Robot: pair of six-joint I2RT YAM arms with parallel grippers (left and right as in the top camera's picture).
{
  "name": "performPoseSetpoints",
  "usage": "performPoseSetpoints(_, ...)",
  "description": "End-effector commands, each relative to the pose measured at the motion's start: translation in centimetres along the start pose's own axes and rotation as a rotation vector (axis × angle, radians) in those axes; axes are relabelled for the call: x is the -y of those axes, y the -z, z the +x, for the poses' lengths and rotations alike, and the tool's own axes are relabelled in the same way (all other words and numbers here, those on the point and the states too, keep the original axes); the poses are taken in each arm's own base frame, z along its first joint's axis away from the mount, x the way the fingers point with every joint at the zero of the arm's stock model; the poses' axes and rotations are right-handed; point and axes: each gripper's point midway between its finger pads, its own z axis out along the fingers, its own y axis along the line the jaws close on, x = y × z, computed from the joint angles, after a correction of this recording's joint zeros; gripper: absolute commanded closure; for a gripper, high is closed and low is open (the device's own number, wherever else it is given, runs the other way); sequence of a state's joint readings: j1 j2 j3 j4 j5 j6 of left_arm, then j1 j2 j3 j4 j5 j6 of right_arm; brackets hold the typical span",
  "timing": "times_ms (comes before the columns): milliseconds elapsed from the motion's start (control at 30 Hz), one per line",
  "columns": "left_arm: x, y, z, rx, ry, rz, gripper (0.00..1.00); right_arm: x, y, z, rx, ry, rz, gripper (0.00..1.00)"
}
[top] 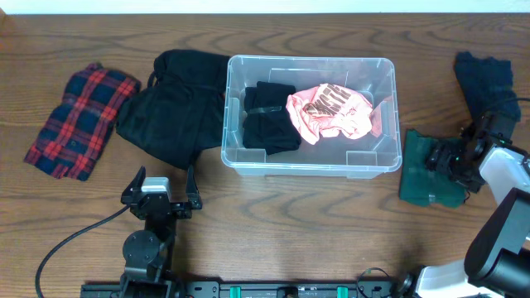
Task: Pack container
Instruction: 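Carry the green cloth into the bin and lower it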
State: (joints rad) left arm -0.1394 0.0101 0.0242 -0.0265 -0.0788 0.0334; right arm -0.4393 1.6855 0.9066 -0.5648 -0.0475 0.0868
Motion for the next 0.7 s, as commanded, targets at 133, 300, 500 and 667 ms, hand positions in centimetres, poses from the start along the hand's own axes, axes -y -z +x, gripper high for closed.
performPoseSetpoints(133, -0.3, -0.1, 1.7, -0.050, -0.021, -0.019, 0.02, 0.7, -1.9, 2.1, -0.084, -0.002, 0.023, 0.81)
performPoseSetpoints(300, -0.3, -0.1, 1.7, -0.051, -0.021, -0.019, 0.02, 0.6, -1.6, 2.3, -0.092, -0.002, 0.021, 0.99)
performPoseSetpoints(500, -0.3, -0.1, 1.7, -0.050, -0.021, -0.019, 0.02, -0.9, 3.1, -0.3, 0.004, 0.033, -0.051, 0.99)
performPoseSetpoints(667, -0.3, -0.1, 1.7, -0.050, -0.021, -0.019, 0.02, -5.6, 11.4, -4.2, 0.230, 0.141, -0.283, 0.99)
